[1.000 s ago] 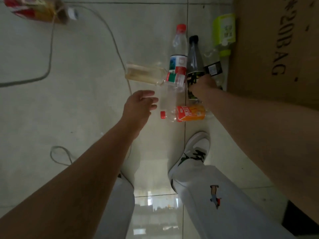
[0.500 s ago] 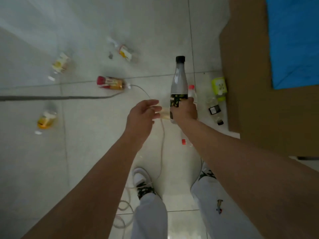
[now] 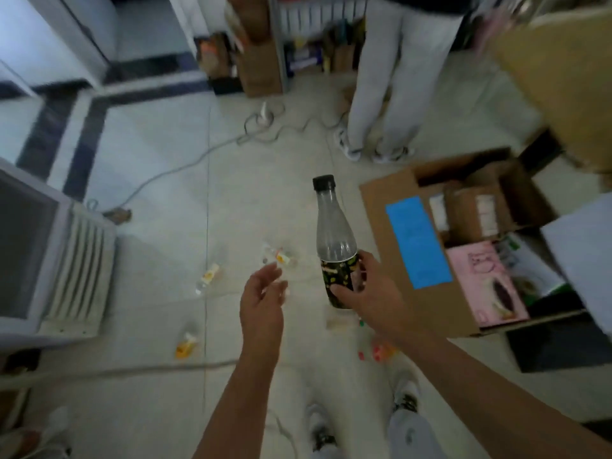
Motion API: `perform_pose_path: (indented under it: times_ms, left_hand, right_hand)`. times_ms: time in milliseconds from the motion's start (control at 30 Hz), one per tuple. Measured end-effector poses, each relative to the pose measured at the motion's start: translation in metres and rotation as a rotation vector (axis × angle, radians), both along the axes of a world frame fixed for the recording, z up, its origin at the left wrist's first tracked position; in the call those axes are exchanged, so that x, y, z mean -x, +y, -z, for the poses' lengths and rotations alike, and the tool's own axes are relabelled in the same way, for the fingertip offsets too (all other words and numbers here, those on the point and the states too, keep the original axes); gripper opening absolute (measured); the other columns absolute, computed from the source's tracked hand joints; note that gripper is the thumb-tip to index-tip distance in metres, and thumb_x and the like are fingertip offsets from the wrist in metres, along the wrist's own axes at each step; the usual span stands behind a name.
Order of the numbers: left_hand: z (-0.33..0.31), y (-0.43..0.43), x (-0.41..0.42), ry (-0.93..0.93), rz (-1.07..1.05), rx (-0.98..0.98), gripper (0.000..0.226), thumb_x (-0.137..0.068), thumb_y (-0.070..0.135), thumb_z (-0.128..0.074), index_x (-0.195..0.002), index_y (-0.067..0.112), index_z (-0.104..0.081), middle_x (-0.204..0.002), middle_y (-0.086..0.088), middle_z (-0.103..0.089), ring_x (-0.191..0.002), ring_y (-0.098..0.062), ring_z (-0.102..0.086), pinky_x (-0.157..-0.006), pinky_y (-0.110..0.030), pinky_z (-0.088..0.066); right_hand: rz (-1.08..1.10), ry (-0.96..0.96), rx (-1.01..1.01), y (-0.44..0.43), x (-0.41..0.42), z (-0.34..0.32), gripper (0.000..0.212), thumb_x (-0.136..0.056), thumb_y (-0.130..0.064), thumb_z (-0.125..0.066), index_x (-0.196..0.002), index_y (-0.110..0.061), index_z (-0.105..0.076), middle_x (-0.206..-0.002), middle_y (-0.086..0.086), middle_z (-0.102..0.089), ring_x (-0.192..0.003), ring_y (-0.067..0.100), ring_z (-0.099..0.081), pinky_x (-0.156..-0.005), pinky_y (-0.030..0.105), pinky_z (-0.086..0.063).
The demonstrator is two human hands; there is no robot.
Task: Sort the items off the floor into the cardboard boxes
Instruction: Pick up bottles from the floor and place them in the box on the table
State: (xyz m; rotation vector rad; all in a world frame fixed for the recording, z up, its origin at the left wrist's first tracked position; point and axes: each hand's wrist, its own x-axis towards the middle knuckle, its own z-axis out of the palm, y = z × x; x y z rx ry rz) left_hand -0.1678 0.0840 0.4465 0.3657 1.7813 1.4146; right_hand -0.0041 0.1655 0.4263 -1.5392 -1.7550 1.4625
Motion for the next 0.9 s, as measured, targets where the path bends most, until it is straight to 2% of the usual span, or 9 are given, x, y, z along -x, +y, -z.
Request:
perform_pose_path:
  times_ms: [67,167,333,433,600,667,733,800,900]
  left_hand:
    - [-0.047,0.012,-0.006,0.032,-0.047,-0.014,0.034,-0.089,-0.002,-0.053,-0.111,0.022,-0.063,-0.117,-0.003,-0.065,-0.11,-0.021,-0.061,-0.101,-0.046,-0.047]
    - [-0.11,0.04,-0.017,0.047,-0.025,-0.107,0.035,-0.088,0.0,-0.054,-0.111,0.025,-0.063,-0.117,0.0,-0.065,-0.107,-0.016,-0.062,-0.102,-0.043,-0.047]
    - [-0.178,0.087,-0.068,0.012,0.191,-0.261,0.031,-0.087,0.004,-0.058,-0.105,0.027,-0.065,-0.109,0.007,-0.067,-0.105,-0.015,-0.063,-0.097,-0.037,-0.05]
    - [-0.195,0.111,-0.11,0.037,0.299,-0.305,0.027,-0.087,0.007,-0.06,-0.108,0.025,-0.064,-0.109,0.005,-0.066,-0.103,-0.015,-0.062,-0.092,-0.035,-0.052]
    - [-0.185,0.142,-0.176,0.14,0.53,-0.284,0.017,-0.095,0.015,-0.053,-0.108,0.019,-0.064,-0.095,-0.006,-0.067,-0.079,-0.01,-0.064,-0.071,-0.027,-0.052]
    - [-0.178,0.157,-0.213,0.216,0.611,-0.219,0.015,-0.096,0.025,-0.052,-0.093,0.02,-0.065,-0.089,-0.009,-0.067,-0.083,-0.024,-0.064,-0.076,-0.038,-0.054]
    - [-0.171,0.173,-0.256,0.348,0.665,-0.123,0.037,-0.096,0.044,-0.045,-0.09,0.015,-0.067,-0.086,-0.019,-0.067,-0.084,-0.037,-0.066,-0.079,-0.049,-0.054]
    - [-0.168,0.189,-0.303,0.351,0.766,-0.107,0.055,-0.096,0.054,-0.037,-0.101,0.007,-0.066,-0.09,-0.022,-0.067,-0.087,-0.039,-0.065,-0.07,-0.037,-0.052]
    - [-0.159,0.216,-0.38,0.328,0.846,-0.126,0.053,-0.098,0.05,-0.037,-0.081,0.005,-0.06,-0.058,-0.012,-0.054,-0.057,-0.033,-0.053,-0.051,-0.022,-0.039]
  right_hand:
    - [0.038,0.053,-0.067,0.0,-0.016,-0.063,0.073,-0.075,-0.028,-0.081,-0.138,-0.028,-0.043,-0.118,-0.013,-0.059,-0.108,0.006,-0.059,-0.092,0.027,-0.049]
    - [0.082,0.108,-0.193,0.004,-0.044,-0.137,0.066,-0.07,-0.032,-0.084,-0.125,-0.041,-0.047,-0.114,-0.015,-0.063,-0.104,-0.002,-0.061,-0.084,0.017,-0.051]
    - [0.184,0.222,-0.238,0.013,-0.103,-0.217,0.065,-0.069,-0.034,-0.084,-0.123,-0.04,-0.049,-0.114,-0.014,-0.066,-0.107,0.006,-0.063,-0.09,0.032,-0.054]
    - [0.253,0.298,-0.312,0.014,-0.144,-0.25,0.06,-0.072,-0.03,-0.084,-0.119,-0.044,-0.05,-0.109,-0.021,-0.069,-0.104,0.0,-0.064,-0.079,0.015,-0.054]
    - [0.405,0.546,-0.331,0.002,-0.223,-0.261,0.078,-0.073,-0.034,-0.082,-0.139,-0.031,-0.041,-0.126,-0.002,-0.065,-0.116,0.016,-0.063,-0.091,0.036,-0.054]
    - [0.527,0.595,-0.324,0.003,-0.248,-0.253,0.07,-0.076,-0.037,-0.081,-0.135,-0.033,-0.045,-0.121,-0.004,-0.067,-0.11,0.015,-0.066,-0.084,0.032,-0.056]
    - [0.644,0.597,-0.305,0.011,-0.276,-0.243,0.06,-0.076,-0.042,-0.076,-0.13,-0.034,-0.05,-0.115,-0.006,-0.069,-0.103,0.014,-0.069,-0.079,0.029,-0.058]
    - [0.711,0.584,-0.293,0.022,-0.313,-0.231,0.058,-0.074,-0.049,-0.074,-0.127,-0.037,-0.052,-0.113,-0.008,-0.07,-0.1,0.012,-0.069,-0.076,0.026,-0.058]
    - [0.761,0.526,-0.248,0.041,-0.39,-0.214,0.073,-0.068,-0.062,-0.076,-0.13,-0.037,-0.049,-0.112,-0.009,-0.07,-0.099,0.013,-0.07,-0.078,0.032,-0.059]
